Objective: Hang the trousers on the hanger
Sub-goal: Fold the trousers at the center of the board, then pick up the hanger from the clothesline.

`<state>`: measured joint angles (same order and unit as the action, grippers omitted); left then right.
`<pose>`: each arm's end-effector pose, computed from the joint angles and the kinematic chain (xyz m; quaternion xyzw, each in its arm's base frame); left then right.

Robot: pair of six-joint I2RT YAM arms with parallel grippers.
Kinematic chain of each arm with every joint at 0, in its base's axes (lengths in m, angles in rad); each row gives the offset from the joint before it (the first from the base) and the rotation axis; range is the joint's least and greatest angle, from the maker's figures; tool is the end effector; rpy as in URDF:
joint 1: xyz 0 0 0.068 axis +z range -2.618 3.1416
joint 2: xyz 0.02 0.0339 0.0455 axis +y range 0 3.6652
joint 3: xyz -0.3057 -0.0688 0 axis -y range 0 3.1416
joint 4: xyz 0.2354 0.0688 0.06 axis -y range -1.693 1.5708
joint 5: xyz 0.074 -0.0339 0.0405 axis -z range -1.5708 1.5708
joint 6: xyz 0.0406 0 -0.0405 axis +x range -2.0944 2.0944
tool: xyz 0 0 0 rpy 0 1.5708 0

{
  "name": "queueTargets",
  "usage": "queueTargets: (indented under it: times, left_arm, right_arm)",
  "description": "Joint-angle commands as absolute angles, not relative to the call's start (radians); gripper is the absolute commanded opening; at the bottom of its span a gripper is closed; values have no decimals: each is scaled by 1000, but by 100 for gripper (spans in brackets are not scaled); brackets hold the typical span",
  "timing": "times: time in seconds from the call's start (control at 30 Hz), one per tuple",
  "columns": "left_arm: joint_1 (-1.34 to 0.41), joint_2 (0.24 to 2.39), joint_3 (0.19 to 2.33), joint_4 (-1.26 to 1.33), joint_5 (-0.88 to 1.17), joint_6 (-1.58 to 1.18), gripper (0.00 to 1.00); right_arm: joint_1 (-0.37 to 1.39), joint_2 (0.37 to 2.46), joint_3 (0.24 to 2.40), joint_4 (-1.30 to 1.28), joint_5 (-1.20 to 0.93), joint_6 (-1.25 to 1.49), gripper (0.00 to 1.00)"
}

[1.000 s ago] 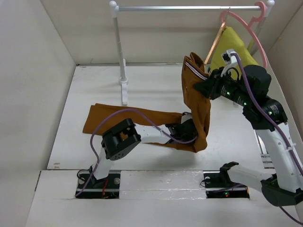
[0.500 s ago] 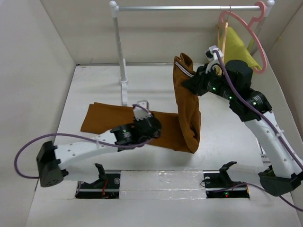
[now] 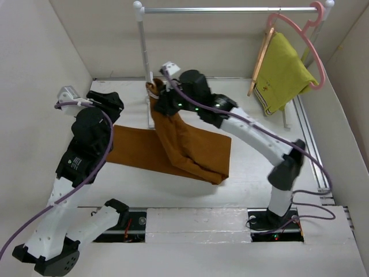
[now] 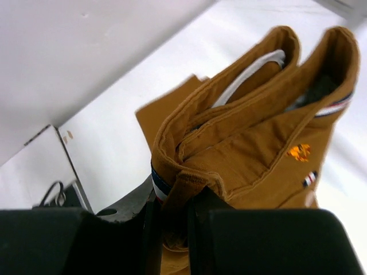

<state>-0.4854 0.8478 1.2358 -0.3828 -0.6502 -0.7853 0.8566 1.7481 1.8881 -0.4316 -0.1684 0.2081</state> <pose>0.1169 -0.0339 0.4879 -0.3237 0.6270 -0.2174 0.6744 0.2620 0.3126 0.4739 -0.3023 0.7418 0.3600 0.4782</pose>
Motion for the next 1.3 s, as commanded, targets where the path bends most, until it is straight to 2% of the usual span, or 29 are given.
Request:
queueTargets:
  times: [0.0,0.07,0.1,0.13,0.17,0.2,0.23,0.27,0.33,0.37,0.4,0.47,0.5,0.53,0.57,0.7,0.83,0.87,1.0,1.03,1.07,1.17,1.27]
  left_arm:
    - [-456,868,1313,-348,-676,-663,43]
    - [-456,871,1379,-382,-733,-637,43]
    - [-456,868,1394,-385,-785,-605,44]
    - [-456,864,1403,-382,-805,-588,45]
    - [-456,845,1405,-383,-819,-574,46]
    - [-456,841,1401,-385,-857,-560,46]
    - [-456,836,1399,-411,-859,-572,47]
    - [-456,828,1369,-410,-853,-569,48]
    - [-446,825,1339,-432,-842,-590,49]
    - [-446,825,1295,-440,-821,-589,49]
    - [-446,825,1295,-440,-821,-589,49]
    - [-446,847,1228,-437,-775,-568,50]
    - [-446,859,1200,-439,-714,-568,50]
    - [-446,879,1171,-451,-680,-578,50]
    - [-446,920,1111,-446,-642,-598,51]
    - [-436,1028,950,-338,-413,-664,50]
    - [-375,1166,888,-265,-278,-704,45]
    - [-318,1208,859,-258,-269,-710,41]
    - [-102,1235,730,-172,-164,-696,38]
    - [-56,1233,707,-155,-143,-707,38]
    - [-14,1226,669,-137,-106,-701,38]
    - [101,1236,609,-120,-23,-709,38]
    - [150,1290,572,-123,49,-712,38]
  right_arm:
    - [951,1918,2136,-196,-227,233,0]
    - [983,2115,2256,-201,-253,259,1]
    - [1008,2179,2310,-149,-291,274,32]
    - [1018,2245,2397,-117,-378,287,54]
    - [1019,2393,2475,-123,-424,307,70]
    - [1019,2467,2579,-244,-486,313,77]
    - [1019,2521,2744,-326,-526,311,80]
    - [1009,2543,2766,-391,-519,267,82]
    - [979,2450,2652,-417,-518,217,83]
    - [953,2175,2204,-212,-485,203,81]
    - [953,2172,2200,-210,-485,202,81]
    - [911,2013,1872,-134,-442,190,72]
    - [896,1900,1802,-155,-430,177,52]
    - [882,1852,1745,-169,-419,160,38]
    - [861,1809,1621,-181,-416,131,2]
    - [822,1625,1362,-291,-371,72,0]
    - [744,1458,1267,-337,-362,54,0]
    - [735,1415,1291,-368,-357,20,3]
    - [724,1396,1449,-529,-305,-57,39]
    - [698,1397,1454,-532,-323,-60,40]
    - [689,1396,1466,-543,-319,-66,33]
    - [617,1344,1546,-565,-299,-63,0]
    - [473,1344,1682,-621,-310,-64,0]
